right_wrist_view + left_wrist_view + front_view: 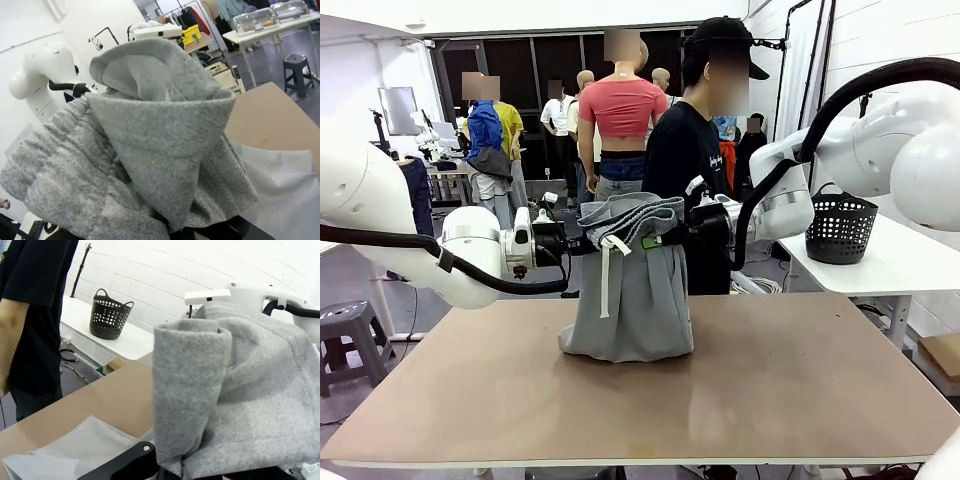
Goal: Fold the training pants.
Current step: Fold the Training pants in half.
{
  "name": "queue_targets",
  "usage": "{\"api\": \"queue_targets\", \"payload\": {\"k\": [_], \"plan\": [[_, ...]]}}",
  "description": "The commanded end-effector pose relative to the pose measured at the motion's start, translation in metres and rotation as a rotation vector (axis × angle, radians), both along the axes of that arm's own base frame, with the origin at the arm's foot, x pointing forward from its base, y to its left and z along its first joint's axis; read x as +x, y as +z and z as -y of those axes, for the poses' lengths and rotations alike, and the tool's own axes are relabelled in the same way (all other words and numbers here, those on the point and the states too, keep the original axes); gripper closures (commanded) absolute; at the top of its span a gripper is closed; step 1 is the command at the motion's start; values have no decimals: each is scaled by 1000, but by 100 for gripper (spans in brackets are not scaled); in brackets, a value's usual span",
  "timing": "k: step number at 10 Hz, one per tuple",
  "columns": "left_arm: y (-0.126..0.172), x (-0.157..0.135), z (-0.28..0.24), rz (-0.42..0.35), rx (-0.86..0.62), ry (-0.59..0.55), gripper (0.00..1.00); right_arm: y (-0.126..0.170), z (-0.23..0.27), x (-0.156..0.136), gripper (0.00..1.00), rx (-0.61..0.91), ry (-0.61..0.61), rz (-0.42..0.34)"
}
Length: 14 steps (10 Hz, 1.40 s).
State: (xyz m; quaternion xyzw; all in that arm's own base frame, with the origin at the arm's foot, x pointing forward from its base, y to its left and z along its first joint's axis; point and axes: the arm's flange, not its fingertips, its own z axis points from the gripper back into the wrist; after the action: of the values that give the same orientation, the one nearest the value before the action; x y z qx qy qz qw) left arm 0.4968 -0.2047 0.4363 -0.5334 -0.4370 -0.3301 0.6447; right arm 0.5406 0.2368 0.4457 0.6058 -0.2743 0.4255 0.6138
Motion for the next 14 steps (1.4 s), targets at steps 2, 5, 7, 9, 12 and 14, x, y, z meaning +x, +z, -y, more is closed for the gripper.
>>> {"api": "queue_targets", "payload": {"k": [2, 5, 7, 9, 12, 14], "plan": [[-15, -40, -8, -159, -44, -12, 100, -30, 9, -30, 100, 8, 0, -161], [-44, -76, -20, -410, -74, -63, 100, -60, 13, -65, 100, -26, 6, -288], [-69, -89, -25, -546, -84, -72, 100, -87, 14, -78, 100, -51, -10, -368], [-84, -89, -27, -574, -84, -24, 100, -107, 13, -84, 100, -57, -26, -430], [-93, -95, -12, -571, -51, -56, 100, -109, 1, -87, 100, -49, 1, -414], [-93, -95, -12, -571, -51, -56, 100, -109, 1, -87, 100, -49, 1, -414]]}}
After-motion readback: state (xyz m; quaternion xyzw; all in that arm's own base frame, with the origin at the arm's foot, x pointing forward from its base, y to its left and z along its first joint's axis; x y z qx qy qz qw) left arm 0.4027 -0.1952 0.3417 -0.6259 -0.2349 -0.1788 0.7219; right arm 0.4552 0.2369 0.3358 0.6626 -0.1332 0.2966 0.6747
